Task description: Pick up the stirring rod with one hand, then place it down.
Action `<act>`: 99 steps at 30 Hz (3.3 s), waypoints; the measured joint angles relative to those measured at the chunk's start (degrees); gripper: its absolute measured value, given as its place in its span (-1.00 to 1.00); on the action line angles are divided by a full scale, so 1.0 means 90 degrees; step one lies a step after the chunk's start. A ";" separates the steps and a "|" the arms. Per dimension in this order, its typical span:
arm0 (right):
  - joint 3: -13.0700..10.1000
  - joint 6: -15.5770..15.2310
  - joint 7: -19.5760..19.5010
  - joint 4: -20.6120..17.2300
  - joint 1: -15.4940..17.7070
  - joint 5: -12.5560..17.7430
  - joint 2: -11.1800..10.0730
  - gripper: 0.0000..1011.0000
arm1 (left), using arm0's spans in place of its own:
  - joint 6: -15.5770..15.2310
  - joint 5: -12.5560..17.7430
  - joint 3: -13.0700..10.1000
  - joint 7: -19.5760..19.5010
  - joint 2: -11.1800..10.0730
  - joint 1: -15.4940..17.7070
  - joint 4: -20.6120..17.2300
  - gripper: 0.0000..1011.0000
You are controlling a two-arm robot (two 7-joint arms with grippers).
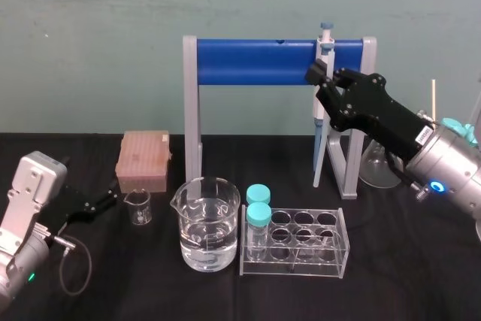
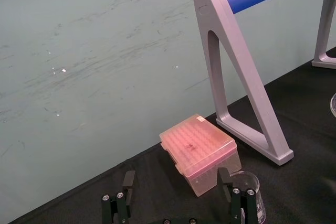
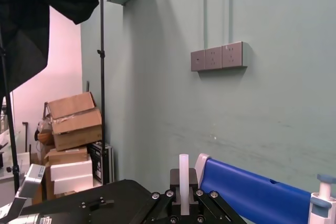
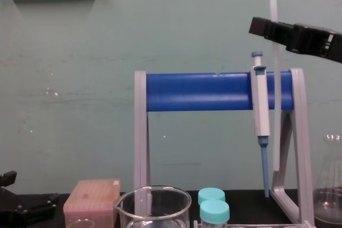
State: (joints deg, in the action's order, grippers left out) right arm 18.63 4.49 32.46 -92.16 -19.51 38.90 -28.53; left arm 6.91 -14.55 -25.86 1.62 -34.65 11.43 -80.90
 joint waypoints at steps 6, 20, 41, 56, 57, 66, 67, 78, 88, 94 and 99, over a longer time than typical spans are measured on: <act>0.0025 -0.0014 -0.0005 -0.0015 -0.0028 0.0005 -0.0054 -0.86 | 0.0000 0.0000 0.0000 0.0000 0.0000 0.0001 0.0000 0.98; 0.0071 -0.0015 -0.0021 0.0020 -0.0031 0.0024 -0.0102 -0.87 | 0.0000 0.0000 0.0000 0.0000 0.0000 0.0000 0.0000 0.98; 0.0134 -0.0001 0.0001 0.0067 -0.0040 0.0061 -0.0110 -0.87 | 0.0000 0.0000 0.0000 0.0000 0.0000 0.0001 0.0000 0.98; 0.0154 -0.0018 0.0016 0.0058 -0.0022 0.0087 -0.0129 -0.87 | 0.0000 0.0000 0.0000 0.0000 0.0000 0.0000 0.0000 0.98; 0.0155 -0.0018 0.0016 0.0056 -0.0020 0.0088 -0.0129 -0.87 | 0.0000 0.0000 0.0000 0.0000 0.0000 0.0001 0.0000 0.98; 0.0165 -0.0033 0.0010 0.0063 -0.0016 0.0109 -0.0122 -0.87 | 0.0000 0.0000 0.0000 0.0000 0.0000 0.0000 0.0000 0.98; 0.0166 -0.0034 0.0010 0.0065 -0.0015 0.0109 -0.0122 -0.86 | 0.0000 0.0000 0.0000 0.0000 0.0000 0.0000 0.0000 0.98; 0.0190 -0.0039 0.0009 0.0105 -0.0042 0.0112 -0.0105 -0.86 | 0.0000 0.0000 0.0000 0.0000 0.0000 0.0001 0.0000 0.98; 0.0206 -0.0043 0.0013 0.0136 -0.0060 0.0108 -0.0098 -0.87 | 0.0000 0.0000 0.0000 0.0000 0.0000 0.0000 0.0000 0.98; 0.0205 -0.0055 0.0006 0.0128 -0.0054 0.0099 -0.0102 -0.87 | 0.0000 0.0000 0.0000 0.0000 0.0000 0.0000 0.0000 0.98; 0.0200 -0.0056 -0.0005 0.0107 -0.0038 0.0090 -0.0106 -0.87 | 0.0000 0.0000 0.0000 0.0000 0.0000 0.0001 0.0000 0.98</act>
State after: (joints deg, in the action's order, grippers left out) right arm 20.43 3.99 32.42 -91.20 -19.85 39.72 -29.48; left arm 6.91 -14.55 -25.86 1.62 -34.65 11.43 -80.90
